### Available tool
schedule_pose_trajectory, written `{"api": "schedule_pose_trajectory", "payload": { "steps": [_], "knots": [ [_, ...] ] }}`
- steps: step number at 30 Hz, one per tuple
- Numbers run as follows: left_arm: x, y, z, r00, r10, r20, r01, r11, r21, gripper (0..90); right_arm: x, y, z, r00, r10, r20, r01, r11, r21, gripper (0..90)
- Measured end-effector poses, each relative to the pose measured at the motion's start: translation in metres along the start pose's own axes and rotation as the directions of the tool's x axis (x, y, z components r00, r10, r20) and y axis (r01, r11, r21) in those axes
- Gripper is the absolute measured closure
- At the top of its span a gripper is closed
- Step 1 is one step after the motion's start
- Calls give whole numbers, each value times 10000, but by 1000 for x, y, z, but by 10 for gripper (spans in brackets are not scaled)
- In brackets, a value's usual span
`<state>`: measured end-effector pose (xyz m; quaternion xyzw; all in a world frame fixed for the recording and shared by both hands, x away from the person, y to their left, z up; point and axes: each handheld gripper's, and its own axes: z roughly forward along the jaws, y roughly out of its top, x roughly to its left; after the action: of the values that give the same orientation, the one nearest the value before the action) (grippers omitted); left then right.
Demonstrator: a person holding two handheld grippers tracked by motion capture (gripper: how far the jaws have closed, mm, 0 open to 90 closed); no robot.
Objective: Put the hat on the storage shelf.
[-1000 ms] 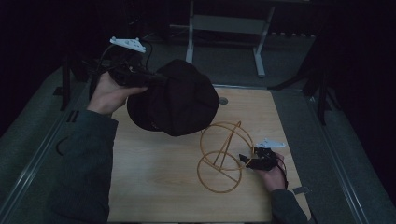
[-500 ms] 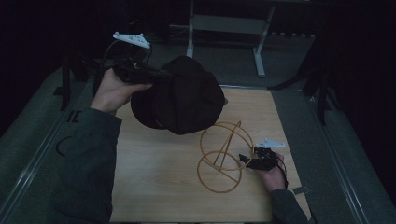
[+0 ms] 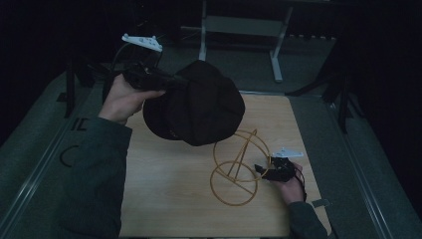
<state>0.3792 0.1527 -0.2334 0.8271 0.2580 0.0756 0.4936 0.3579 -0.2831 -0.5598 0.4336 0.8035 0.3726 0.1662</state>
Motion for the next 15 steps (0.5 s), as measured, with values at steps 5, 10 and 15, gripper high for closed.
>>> {"api": "schedule_pose_trajectory", "payload": {
  "steps": [5, 10, 15],
  "knots": [
    [-3, 3, 1, 9999, -90, 74, 90, 10000, -13, 863, 0, 0, 0, 10000, -4, -4, 4, 10000, 1, 281],
    [-6, 6, 3, 9997, -110, 215, 112, 9999, -95, 863, 0, 0, 0, 10000, 8, -8, -8, 10000, -3, 280],
    [-9, 10, 5, 9993, -167, 341, 173, 9997, -170, 863, 0, 1, 0, 10000, 27, -11, -27, 10000, 8, 280]
  ]
}}
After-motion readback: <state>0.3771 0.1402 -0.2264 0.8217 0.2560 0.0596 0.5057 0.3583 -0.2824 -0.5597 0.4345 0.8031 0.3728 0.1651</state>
